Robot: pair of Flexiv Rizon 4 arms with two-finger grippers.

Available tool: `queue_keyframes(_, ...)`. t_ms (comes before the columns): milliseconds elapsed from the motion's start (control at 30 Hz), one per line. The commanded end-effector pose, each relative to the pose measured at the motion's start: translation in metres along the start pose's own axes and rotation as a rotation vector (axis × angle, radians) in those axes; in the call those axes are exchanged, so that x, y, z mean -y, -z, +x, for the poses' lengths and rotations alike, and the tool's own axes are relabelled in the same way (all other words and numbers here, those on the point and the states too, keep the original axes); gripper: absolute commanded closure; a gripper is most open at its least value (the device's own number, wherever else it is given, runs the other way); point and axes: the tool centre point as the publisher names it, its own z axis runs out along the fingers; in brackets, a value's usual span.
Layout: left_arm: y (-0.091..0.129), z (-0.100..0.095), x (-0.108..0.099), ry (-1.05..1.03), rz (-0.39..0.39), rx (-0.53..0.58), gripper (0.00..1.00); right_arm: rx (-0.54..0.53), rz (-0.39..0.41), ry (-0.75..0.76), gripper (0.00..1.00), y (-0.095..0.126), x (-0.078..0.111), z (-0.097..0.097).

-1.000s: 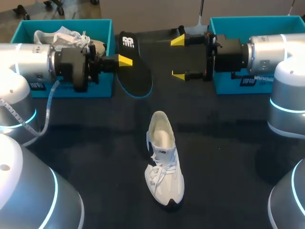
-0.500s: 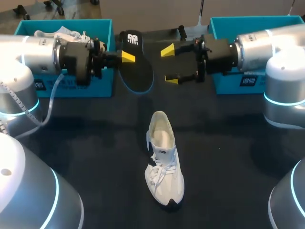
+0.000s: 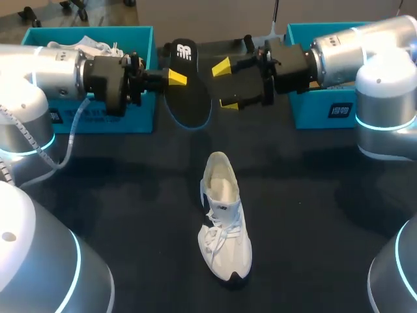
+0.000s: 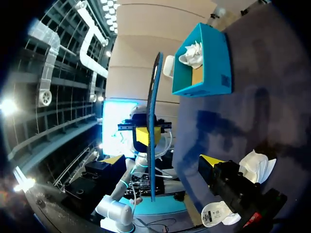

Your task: Take the shoe out of the shoebox, open the shoe tongue, remove and reinsert the insole, then place the shoe into the shoebox

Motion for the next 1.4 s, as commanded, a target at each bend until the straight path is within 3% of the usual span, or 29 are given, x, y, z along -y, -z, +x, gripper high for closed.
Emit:
queue_keyframes(33,-0.007,0.002,-0.004,-0.002,-0.001,0.007,1.0,-0.013,-0.021,0.031,0.0,-0.007,0.007,-0.003)
queue_keyframes(267,-0.014,0.007,-0.013,0.028,-0.013,0.025,1.0,0.021,-0.011,0.066,0.0,-0.017,0.009,-0.001)
queue_keyframes(333,-0.016,0.008,-0.013,0.027,-0.013,0.023,1.0,0.029,-0.01,0.078,0.04,-0.02,0.01,0.0)
queue_keyframes(433,-0.019,0.009,-0.014,0.023,-0.013,0.02,1.0,0.047,-0.017,0.082,0.0,-0.022,0.009,0.003)
queue_keyframes(533,-0.02,0.01,-0.015,0.025,-0.015,0.021,1.0,0.058,-0.016,0.095,0.11,-0.024,0.009,0.006)
queue_keyframes(633,-0.02,0.011,-0.017,0.023,-0.021,0.024,1.0,0.067,-0.017,0.09,0.36,-0.024,0.008,0.006)
queue_keyframes(700,-0.02,0.011,-0.017,0.024,-0.023,0.027,1.0,0.072,-0.019,0.085,0.42,-0.025,0.008,0.006)
queue_keyframes(733,-0.02,0.011,-0.018,0.025,-0.024,0.029,1.0,0.072,-0.018,0.086,0.49,-0.026,0.007,0.005)
queue_keyframes(1267,-0.024,0.009,-0.016,0.005,-0.019,0.039,1.0,0.043,-0.022,0.07,0.56,-0.031,-0.001,0.0)
queue_keyframes(1400,-0.024,0.009,-0.016,0.005,-0.019,0.039,1.0,0.04,-0.025,0.058,0.63,-0.031,0.0,-0.003)
